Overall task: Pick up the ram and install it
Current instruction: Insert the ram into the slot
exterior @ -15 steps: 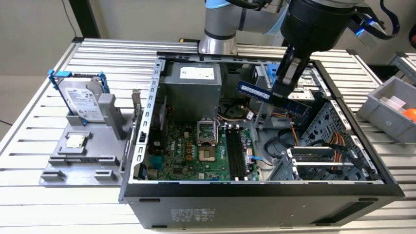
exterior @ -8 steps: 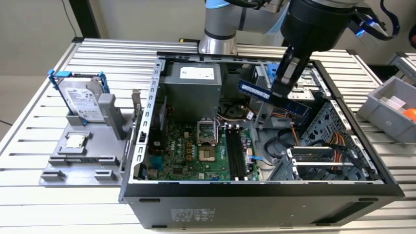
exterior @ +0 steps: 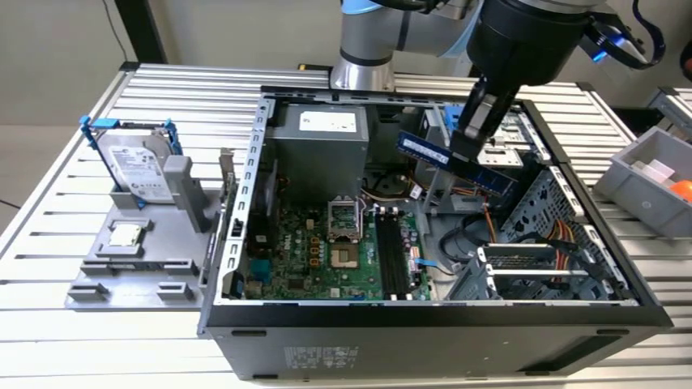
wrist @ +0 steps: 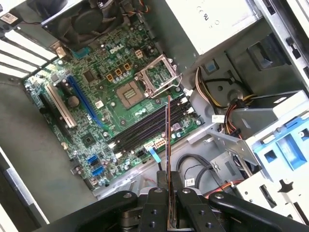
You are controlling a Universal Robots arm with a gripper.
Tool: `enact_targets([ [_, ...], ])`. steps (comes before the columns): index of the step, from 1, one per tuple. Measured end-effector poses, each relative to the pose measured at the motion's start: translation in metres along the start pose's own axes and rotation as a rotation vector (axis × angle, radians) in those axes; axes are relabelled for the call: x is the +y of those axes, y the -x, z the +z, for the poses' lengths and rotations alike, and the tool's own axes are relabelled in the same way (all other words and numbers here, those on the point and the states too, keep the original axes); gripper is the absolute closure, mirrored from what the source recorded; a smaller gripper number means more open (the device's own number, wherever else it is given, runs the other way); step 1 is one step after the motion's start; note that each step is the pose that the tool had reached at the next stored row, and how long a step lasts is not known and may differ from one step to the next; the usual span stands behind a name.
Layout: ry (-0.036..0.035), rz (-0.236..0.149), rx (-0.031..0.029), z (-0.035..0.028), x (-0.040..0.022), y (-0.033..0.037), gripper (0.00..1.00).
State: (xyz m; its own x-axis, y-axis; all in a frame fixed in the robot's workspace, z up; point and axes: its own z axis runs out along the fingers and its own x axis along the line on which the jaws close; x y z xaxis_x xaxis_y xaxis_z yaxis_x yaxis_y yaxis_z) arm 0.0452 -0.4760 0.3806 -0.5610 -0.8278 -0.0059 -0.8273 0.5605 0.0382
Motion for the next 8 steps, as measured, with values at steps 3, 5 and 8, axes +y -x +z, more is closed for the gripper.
enact_targets([
  [3,-0.0001,0.019,-0.0007,0.0,0.0,0.0,1.0],
  [5,-0.0002,0.031,-0.0012,0.0,0.0,0.0,1.0],
  [8,-0.0003,0.05,-0.0018,0.0,0.0,0.0,1.0],
])
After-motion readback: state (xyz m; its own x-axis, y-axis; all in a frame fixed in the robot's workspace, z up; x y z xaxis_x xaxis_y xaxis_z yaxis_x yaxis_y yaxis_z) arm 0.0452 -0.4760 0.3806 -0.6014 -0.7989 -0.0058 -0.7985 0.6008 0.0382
